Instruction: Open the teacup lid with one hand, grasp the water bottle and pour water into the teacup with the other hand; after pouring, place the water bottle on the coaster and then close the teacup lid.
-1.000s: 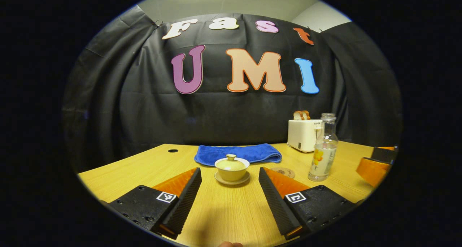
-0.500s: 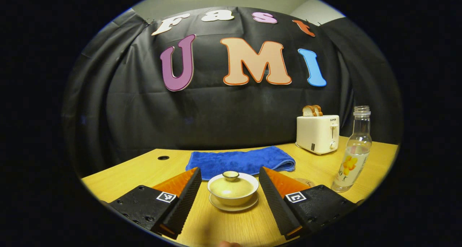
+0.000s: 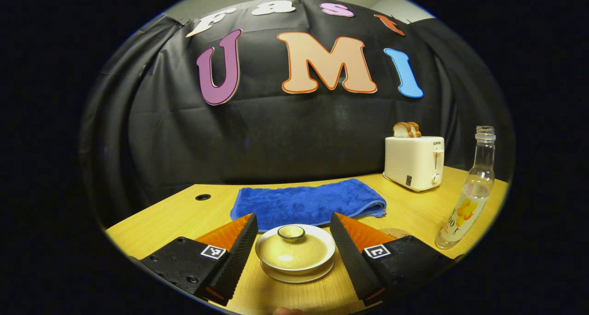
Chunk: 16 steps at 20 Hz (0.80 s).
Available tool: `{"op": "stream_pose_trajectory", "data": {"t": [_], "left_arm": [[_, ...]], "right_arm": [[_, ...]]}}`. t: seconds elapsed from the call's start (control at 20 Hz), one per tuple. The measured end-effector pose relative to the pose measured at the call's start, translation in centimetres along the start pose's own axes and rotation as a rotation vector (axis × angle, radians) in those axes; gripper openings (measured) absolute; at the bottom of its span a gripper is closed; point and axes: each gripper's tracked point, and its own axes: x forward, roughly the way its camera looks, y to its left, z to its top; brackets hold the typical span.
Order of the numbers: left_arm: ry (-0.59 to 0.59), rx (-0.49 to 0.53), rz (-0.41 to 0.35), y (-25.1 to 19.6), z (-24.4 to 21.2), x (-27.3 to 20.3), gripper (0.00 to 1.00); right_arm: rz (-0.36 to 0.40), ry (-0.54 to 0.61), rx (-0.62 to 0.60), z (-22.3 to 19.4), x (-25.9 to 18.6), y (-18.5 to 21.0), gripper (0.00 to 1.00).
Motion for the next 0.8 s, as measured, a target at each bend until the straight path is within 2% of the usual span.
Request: {"op": "stream_pose_trajectory", "data": {"t": [0.05,0.15,0.2,0.25,0.3,0.45,0.55,0.6,0.7,0.75,0.8], "left_arm": [[0.006,0.008,-0.004,-0.11,-0.04,0.16,0.93],[0.012,0.023,-0.008,-0.26,-0.10,0.44,0.93],[0.010,0.026,-0.010,-0.28,-0.03,0.49,0.93],[0.009,0.027,-0.008,-0.25,0.03,0.52,0.93],[0.008,0.027,-0.009,-0.22,-0.02,0.68,0.92],[0.020,0.024,-0.011,-0.22,-0.26,0.84,0.90],[0.027,0.030,-0.010,-0.30,-0.32,0.96,0.83],[0.032,0.036,-0.009,-0.34,-0.35,1.00,0.76],[0.042,0.047,-0.008,-0.38,-0.54,1.09,0.67],[0.042,0.050,-0.003,-0.27,-0.45,1.04,0.58],[0.042,0.049,-0.003,-0.25,-0.44,0.99,0.57]], "right_arm": [[-0.003,0.001,0.000,-0.07,0.03,-0.10,0.98],[-0.007,0.000,0.000,-0.09,0.12,-0.21,0.98],[-0.008,0.000,-0.001,-0.04,0.09,-0.26,0.94],[-0.009,0.000,-0.001,-0.05,0.09,-0.30,0.94],[-0.010,-0.001,-0.001,-0.02,0.10,-0.32,0.98],[-0.009,0.000,-0.001,-0.05,0.11,-0.32,0.98],[-0.007,-0.001,-0.001,-0.11,0.11,-0.34,0.98],[-0.006,-0.001,-0.001,-0.08,0.10,-0.37,0.98],[-0.007,-0.001,-0.001,-0.08,0.09,-0.52,0.98],[-0.008,-0.001,-0.001,-0.07,0.05,-0.55,0.98],[-0.009,-0.001,-0.001,-0.08,0.06,-0.67,0.98]]}}
